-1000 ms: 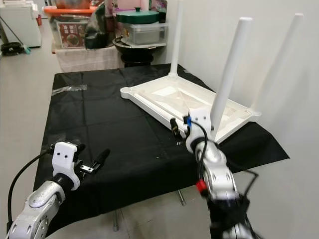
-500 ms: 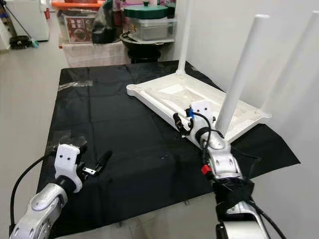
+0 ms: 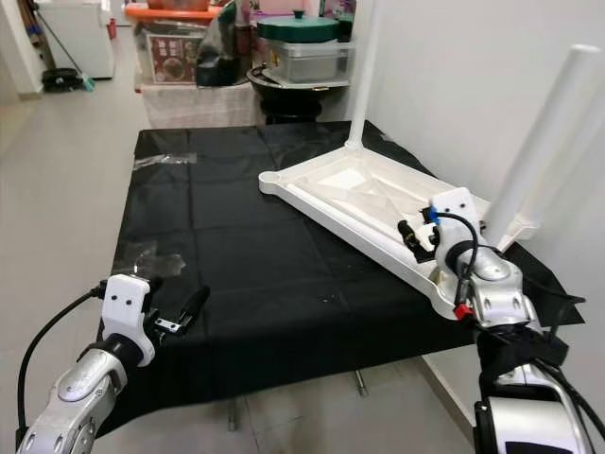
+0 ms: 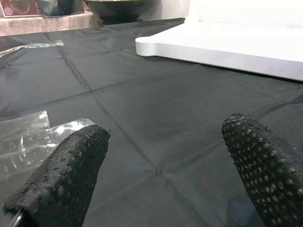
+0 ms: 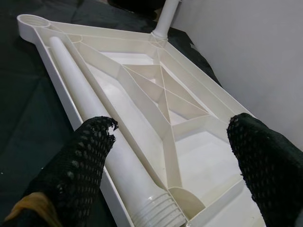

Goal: Building children table

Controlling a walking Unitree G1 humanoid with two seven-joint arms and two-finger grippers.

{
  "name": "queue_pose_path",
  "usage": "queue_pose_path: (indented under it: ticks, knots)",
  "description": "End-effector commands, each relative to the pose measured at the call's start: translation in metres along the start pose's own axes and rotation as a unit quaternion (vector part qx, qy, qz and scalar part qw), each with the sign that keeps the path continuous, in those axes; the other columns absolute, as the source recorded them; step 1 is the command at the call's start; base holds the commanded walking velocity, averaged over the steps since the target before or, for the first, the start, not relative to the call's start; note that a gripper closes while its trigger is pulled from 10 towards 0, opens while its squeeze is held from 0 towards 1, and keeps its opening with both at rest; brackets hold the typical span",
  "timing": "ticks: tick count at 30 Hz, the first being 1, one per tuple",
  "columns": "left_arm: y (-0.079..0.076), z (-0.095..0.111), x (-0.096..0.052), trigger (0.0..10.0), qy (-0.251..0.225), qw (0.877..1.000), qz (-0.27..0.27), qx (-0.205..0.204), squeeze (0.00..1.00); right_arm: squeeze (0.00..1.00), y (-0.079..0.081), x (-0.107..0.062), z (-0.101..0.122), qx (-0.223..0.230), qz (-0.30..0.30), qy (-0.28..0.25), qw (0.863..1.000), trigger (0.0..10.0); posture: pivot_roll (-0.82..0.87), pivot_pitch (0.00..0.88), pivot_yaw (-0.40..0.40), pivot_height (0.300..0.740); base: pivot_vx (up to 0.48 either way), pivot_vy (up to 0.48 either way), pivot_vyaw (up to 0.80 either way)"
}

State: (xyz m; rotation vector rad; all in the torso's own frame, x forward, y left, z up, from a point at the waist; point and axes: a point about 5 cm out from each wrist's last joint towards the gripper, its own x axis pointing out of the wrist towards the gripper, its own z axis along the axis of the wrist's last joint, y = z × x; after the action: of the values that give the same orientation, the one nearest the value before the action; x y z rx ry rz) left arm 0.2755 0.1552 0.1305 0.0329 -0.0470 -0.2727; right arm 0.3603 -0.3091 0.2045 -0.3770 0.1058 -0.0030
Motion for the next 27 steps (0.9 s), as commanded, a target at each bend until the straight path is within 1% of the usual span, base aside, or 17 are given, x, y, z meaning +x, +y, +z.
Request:
queue_pose_path:
  ticks: [1, 5, 6, 9, 11, 13, 14, 15, 18, 19, 22, 26, 27]
  knots:
    - [0.002, -0.002, -0.001, 10.0, 0.007, 1.000, 0.000, 0.004, 0.00, 0.00, -0.019, -0.005, 0.002, -0.009, -0.019, -0.008, 1.000, 10.0, 0.07, 0.000, -0.051, 0.740, 0.000, 0.000, 0.00]
    - [0.002, -0.002, -0.001, 10.0, 0.007, 1.000, 0.000, 0.005, 0.00, 0.00, -0.024, -0.006, 0.002, -0.020, -0.020, -0.008, 1.000, 10.0, 0.07, 0.000, -0.052, 0.740, 0.000, 0.000, 0.00]
    - [0.004, -0.002, -0.002, 10.0, 0.008, 1.000, 0.002, 0.006, 0.00, 0.00, -0.029, -0.007, 0.002, -0.022, -0.026, -0.008, 0.999, 10.0, 0.07, 0.000, -0.054, 0.740, 0.000, 0.000, 0.00]
    - [0.004, -0.002, -0.003, 10.0, 0.009, 1.000, 0.002, 0.007, 0.00, 0.00, -0.025, -0.004, 0.007, -0.023, -0.007, -0.030, 0.999, 10.0, 0.07, 0.000, -0.055, 0.740, 0.000, 0.000, 0.00]
    - [0.003, -0.003, -0.003, 10.0, 0.010, 1.000, 0.002, 0.007, 0.00, 0.00, -0.022, -0.003, 0.009, -0.027, 0.002, -0.036, 0.999, 10.0, 0.07, 0.000, -0.055, 0.740, 0.000, 0.000, 0.00]
    - [0.002, -0.003, -0.002, 10.0, 0.010, 1.000, 0.000, 0.006, 0.00, 0.00, -0.018, -0.003, 0.002, -0.055, 0.011, -0.023, 0.998, 10.0, 0.07, 0.000, -0.055, 0.740, 0.000, 0.000, 0.00]
    - [0.002, -0.003, -0.002, 10.0, 0.010, 1.000, 0.000, 0.006, 0.00, 0.00, -0.018, -0.003, 0.002, -0.055, 0.011, -0.023, 0.998, 10.0, 0.07, 0.000, -0.055, 0.740, 0.000, 0.000, 0.00]
    - [0.002, -0.002, -0.002, 10.0, 0.010, 1.000, 0.000, 0.007, 0.00, 0.00, -0.021, -0.005, -0.002, -0.063, 0.002, -0.012, 0.998, 10.0, 0.08, 0.000, -0.056, 0.740, 0.000, 0.000, 0.00]
    - [0.003, -0.002, -0.003, 10.0, 0.011, 1.000, 0.002, 0.008, 0.00, 0.00, -0.026, -0.009, -0.011, -0.068, -0.009, 0.004, 0.998, 10.0, 0.07, 0.000, -0.052, 0.740, 0.000, 0.000, 0.00]
    - [0.003, -0.002, -0.003, 10.0, 0.011, 1.000, 0.002, 0.008, 0.00, 0.00, -0.026, -0.009, -0.011, -0.068, -0.009, 0.004, 0.998, 10.0, 0.07, 0.000, -0.052, 0.740, 0.000, 0.000, 0.00]
    - [0.005, -0.004, -0.003, 10.0, 0.015, 1.000, 0.002, 0.010, 0.00, 0.00, -0.033, -0.017, -0.025, -0.071, -0.009, 0.017, 0.997, 10.0, 0.06, 0.000, -0.042, 0.740, 0.000, 0.000, 0.00]
    - [0.003, -0.004, -0.001, 10.0, 0.016, 1.000, -0.003, 0.010, 0.00, 0.00, -0.036, -0.022, -0.032, -0.079, -0.012, 0.026, 0.996, 10.0, 0.06, 0.000, -0.036, 0.740, 0.000, 0.000, 0.00]
    - [0.002, -0.004, 0.000, 10.0, 0.016, 1.000, -0.005, 0.010, 0.00, 0.00, -0.041, -0.026, -0.035, -0.083, -0.020, 0.033, 0.996, 10.0, 0.05, 0.000, -0.030, 0.740, 0.000, 0.000, 0.00]
